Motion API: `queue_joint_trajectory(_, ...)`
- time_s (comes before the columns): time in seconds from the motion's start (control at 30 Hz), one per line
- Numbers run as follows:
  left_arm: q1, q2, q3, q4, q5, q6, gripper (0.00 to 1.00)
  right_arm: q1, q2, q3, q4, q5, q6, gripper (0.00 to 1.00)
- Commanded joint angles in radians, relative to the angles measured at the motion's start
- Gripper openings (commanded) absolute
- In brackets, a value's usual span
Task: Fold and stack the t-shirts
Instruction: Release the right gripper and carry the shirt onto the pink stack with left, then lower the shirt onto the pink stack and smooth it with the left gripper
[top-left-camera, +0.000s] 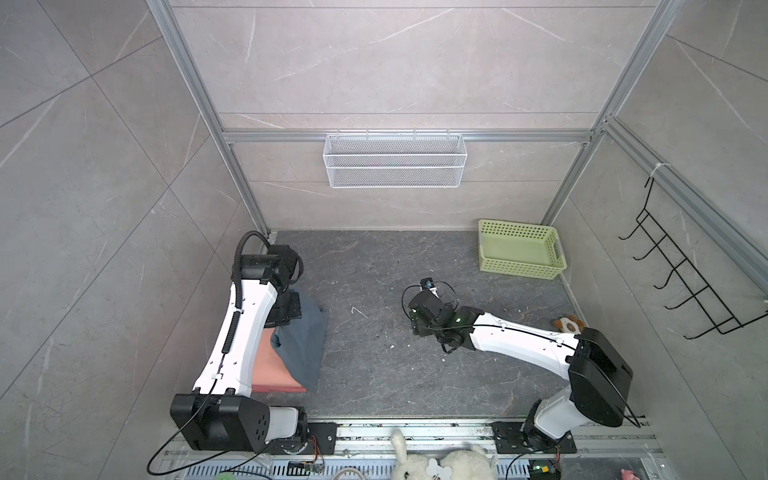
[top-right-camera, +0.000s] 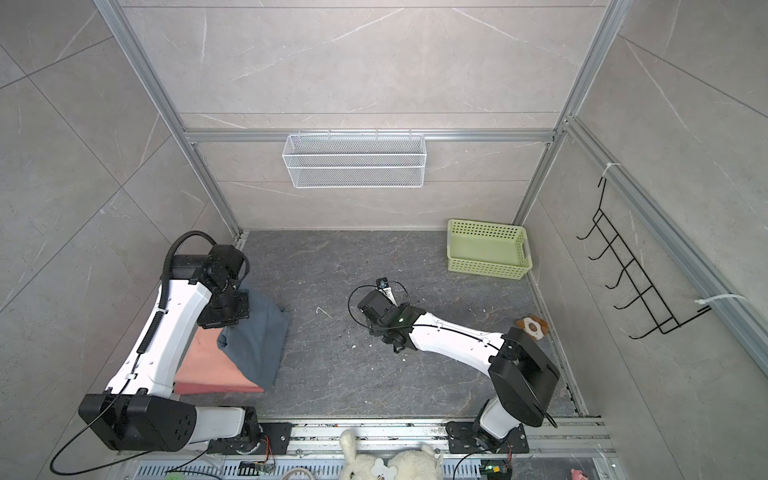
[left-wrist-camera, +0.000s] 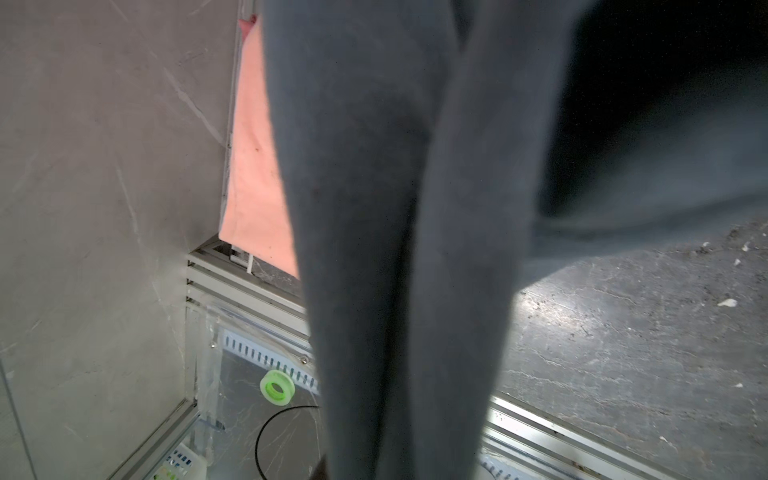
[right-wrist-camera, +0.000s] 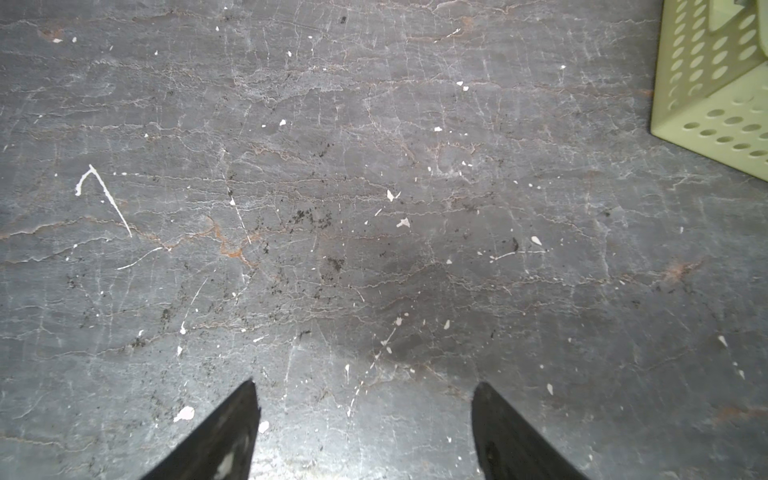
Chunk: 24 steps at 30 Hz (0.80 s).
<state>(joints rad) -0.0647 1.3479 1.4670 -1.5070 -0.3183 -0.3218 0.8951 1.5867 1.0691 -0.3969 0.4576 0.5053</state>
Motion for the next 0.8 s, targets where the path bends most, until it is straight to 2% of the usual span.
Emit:
queue_joint_trajectory(0.0, 0.013, 0.000, 0.016, -0.033, -0.124, -0.018, 0.00, -0.008, 0.021, 0.031, -0.021, -0.007, -0.008, 0.81)
queue_joint_trajectory(0.43, 0.125, 0.025, -0.093, 0.076, -0.148, 0.013, 0.00, -0.032, 0.069, 0.082, -0.026, -0.030, -0.032, 0.81)
queue_joint_trajectory(0.5, 0.143, 0.040, -0.119, 0.094, -0.201, 0.009, 0.00, -0.037, 0.074, 0.089, -0.028, -0.032, -0.035, 0.81)
queue_joint_trajectory(0.7, 0.241, 0.092, -0.163, 0.201, -0.201, 0.016, 0.00, -0.056, 0.091, 0.117, -0.029, -0.044, -0.043, 0.81)
queue_joint_trajectory(0.77, 0.269, 0.120, -0.171, 0.226, -0.236, 0.019, 0.00, -0.062, 0.100, 0.130, -0.031, -0.043, -0.042, 0.81)
